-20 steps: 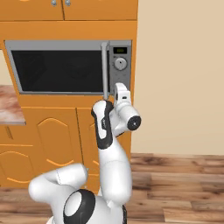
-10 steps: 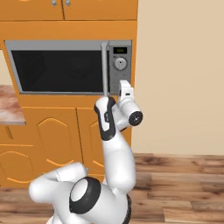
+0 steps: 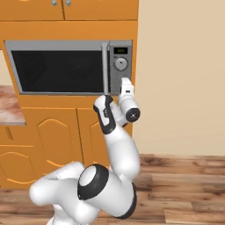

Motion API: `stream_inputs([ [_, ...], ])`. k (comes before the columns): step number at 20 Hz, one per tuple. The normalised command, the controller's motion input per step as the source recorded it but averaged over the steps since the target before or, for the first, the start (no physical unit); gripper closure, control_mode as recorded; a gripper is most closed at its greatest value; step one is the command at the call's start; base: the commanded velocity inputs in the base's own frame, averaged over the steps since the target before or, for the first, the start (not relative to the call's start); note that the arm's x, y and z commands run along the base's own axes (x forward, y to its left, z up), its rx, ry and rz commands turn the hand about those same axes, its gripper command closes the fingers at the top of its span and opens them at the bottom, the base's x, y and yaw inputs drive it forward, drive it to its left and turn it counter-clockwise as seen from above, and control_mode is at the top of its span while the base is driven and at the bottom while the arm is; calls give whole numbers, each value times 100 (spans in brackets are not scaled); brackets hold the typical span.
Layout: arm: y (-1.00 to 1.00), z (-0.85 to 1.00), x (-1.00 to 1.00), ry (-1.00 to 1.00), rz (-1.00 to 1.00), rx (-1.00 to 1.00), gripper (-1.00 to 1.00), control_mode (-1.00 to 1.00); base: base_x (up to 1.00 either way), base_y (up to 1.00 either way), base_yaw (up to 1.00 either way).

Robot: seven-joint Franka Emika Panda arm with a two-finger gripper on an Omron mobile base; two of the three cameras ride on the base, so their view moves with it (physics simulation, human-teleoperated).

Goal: Pick the cucumber from the sink and place it in the bowl. Then pick the bowl and place it in the microwave. Then close the microwave door and press the start button.

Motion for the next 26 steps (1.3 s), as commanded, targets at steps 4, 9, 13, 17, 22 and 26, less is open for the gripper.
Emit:
stream_inputs([
  [4, -7, 0, 32, 0, -3, 1, 100, -100, 0, 0, 0],
  [9, 0, -2, 27, 1, -1, 0, 100, -100, 0, 0, 0],
  [13, 0, -8, 34, 2, 0, 0, 100, -100, 0, 0, 0],
  [17, -1, -13, 31, 1, 0, 0, 100, -100, 0, 0, 0],
  [22, -3, -19, 36, 0, 0, 0, 100, -100, 0, 0, 0],
  [26, -6, -18, 44, 0, 0, 0, 100, -100, 0, 0, 0],
])
